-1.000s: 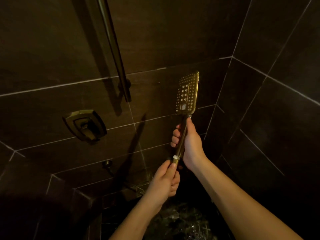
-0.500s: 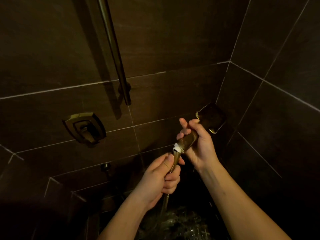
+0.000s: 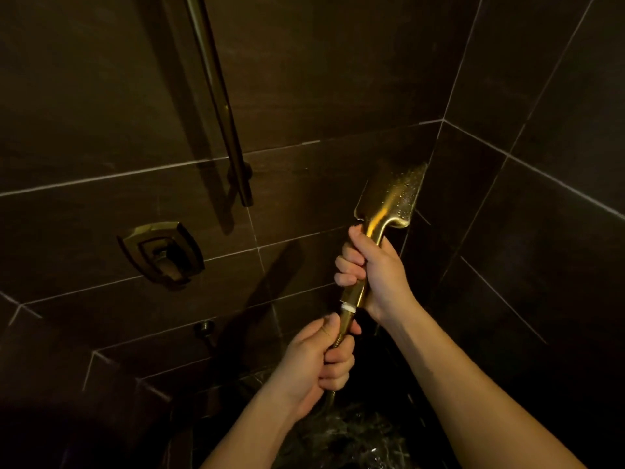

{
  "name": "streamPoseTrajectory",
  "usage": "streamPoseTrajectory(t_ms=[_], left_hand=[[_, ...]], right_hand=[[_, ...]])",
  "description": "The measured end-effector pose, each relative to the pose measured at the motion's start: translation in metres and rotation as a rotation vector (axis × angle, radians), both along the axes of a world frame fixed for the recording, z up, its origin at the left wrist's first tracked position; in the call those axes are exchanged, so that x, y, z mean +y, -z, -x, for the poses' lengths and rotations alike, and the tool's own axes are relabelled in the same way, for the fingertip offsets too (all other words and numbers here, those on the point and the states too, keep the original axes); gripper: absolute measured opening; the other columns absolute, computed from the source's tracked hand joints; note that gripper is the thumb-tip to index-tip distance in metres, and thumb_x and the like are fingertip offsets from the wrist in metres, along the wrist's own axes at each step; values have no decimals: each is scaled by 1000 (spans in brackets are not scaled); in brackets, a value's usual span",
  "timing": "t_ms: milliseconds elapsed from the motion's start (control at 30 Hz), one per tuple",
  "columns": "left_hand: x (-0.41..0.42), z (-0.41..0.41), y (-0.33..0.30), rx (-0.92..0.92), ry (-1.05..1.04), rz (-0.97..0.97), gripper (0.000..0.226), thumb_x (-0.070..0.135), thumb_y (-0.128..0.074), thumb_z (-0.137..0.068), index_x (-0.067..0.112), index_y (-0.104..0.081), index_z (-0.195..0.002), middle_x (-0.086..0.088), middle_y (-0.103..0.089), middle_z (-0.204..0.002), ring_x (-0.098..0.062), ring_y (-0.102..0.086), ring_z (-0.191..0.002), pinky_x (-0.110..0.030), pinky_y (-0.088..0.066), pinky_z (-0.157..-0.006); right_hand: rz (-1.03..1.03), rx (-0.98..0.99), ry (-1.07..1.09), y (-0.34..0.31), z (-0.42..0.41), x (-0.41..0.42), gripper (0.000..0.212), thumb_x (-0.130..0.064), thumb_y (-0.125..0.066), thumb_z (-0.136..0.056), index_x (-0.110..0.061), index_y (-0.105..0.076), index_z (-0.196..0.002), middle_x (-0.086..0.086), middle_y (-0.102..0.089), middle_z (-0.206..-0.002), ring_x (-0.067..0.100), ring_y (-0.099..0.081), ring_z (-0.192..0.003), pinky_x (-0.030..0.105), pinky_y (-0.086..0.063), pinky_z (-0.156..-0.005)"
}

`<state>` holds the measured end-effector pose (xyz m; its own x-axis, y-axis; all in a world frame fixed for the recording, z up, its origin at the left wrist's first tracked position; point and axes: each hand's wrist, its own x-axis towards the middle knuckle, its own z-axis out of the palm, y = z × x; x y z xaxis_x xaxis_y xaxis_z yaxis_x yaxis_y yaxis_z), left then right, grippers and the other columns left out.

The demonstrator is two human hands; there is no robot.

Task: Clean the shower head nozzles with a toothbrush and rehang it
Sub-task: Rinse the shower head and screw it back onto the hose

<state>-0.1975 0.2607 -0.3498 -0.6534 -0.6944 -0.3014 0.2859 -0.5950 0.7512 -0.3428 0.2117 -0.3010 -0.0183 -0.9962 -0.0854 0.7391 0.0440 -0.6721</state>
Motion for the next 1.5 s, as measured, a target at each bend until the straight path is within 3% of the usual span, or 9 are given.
streamPoseTrajectory(t_ms=[267, 400, 533, 667, 967, 1067, 1200, 1333, 1500], left_hand=[[11, 24, -4, -689, -129, 523, 18, 31, -40, -106, 34, -52, -93, 5, -53, -75, -6, -48, -62, -29, -42, -61], [6, 15, -11, -418, -48, 286, 21, 35, -40, -105, 22, -57, -103, 8, -47, -63, -8, -39, -52, -24, -30, -49], [0, 2, -20, -190, 35, 247, 33, 36, -40, -104, 8, -55, -110, 2, -35, -61, -10, -26, -46, -21, -22, -43], [1, 1, -25, -150, 81, 223, 35, 38, -40, -103, 7, -55, -110, 1, -33, -61, -10, -25, -45, -24, -18, -44], [13, 18, -5, -964, -150, 854, 9, 33, -40, -105, 36, -47, -102, 6, -59, -68, -3, -51, -50, -21, -39, -49], [11, 17, 0, -761, -121, 573, 14, 33, -40, -105, 31, -53, -102, 7, -54, -69, -1, -46, -51, -23, -39, -52], [6, 5, -11, -354, -127, 190, 29, 35, -40, -105, 10, -54, -111, 7, -41, -59, -6, -32, -46, -22, -22, -44], [6, -1, -22, -196, -83, 186, 36, 37, -41, -101, 5, -53, -110, 3, -35, -58, -9, -25, -45, -29, -13, -48], [9, 2, -22, -373, -11, 349, 29, 37, -41, -103, 12, -54, -109, 6, -41, -61, -6, -33, -46, -23, -26, -45]], right_hand=[[-256, 280, 306, -5, -13, -1, 43, -59, -41, -96, -19, -55, -92, -5, -45, -59, 10, -40, -48, 25, -34, -45], [-176, 135, 198, -14, -8, 3, 43, -53, -43, -97, -13, -58, -99, 0, -59, -74, 13, -58, -61, 27, -50, -50], [-27, -72, 122, -23, -1, 5, 26, -32, -54, -96, -17, -55, -117, 15, -66, -123, 34, -67, -110, 49, -60, -81], [39, -114, 104, -19, 4, 4, 35, -31, -62, -90, -15, -51, -119, 13, -62, -134, 21, -71, -101, 26, -60, -62], [-93, 282, 239, -12, -11, 3, 24, -15, -64, -93, -16, -56, -116, 9, -73, -88, 14, -66, -66, 32, -56, -62], [-93, 369, 270, -5, -15, 4, 23, -26, -57, -97, -22, -56, -120, -1, -56, -72, 9, -50, -55, 27, -43, -53], [-129, 59, 45, -6, -5, 5, 46, -46, -41, -100, -14, -57, -128, 1, -56, -81, 14, -52, -68, 31, -43, -66], [-46, -126, -70, -8, 3, 5, 17, -21, -53, -98, -15, -56, -114, 10, -62, -102, 20, -61, -85, 35, -53, -68], [22, -132, -3, -10, 9, 3, 38, -6, -52, -95, -12, -48, -132, 17, -67, -123, 23, -70, -101, 37, -58, -74]])
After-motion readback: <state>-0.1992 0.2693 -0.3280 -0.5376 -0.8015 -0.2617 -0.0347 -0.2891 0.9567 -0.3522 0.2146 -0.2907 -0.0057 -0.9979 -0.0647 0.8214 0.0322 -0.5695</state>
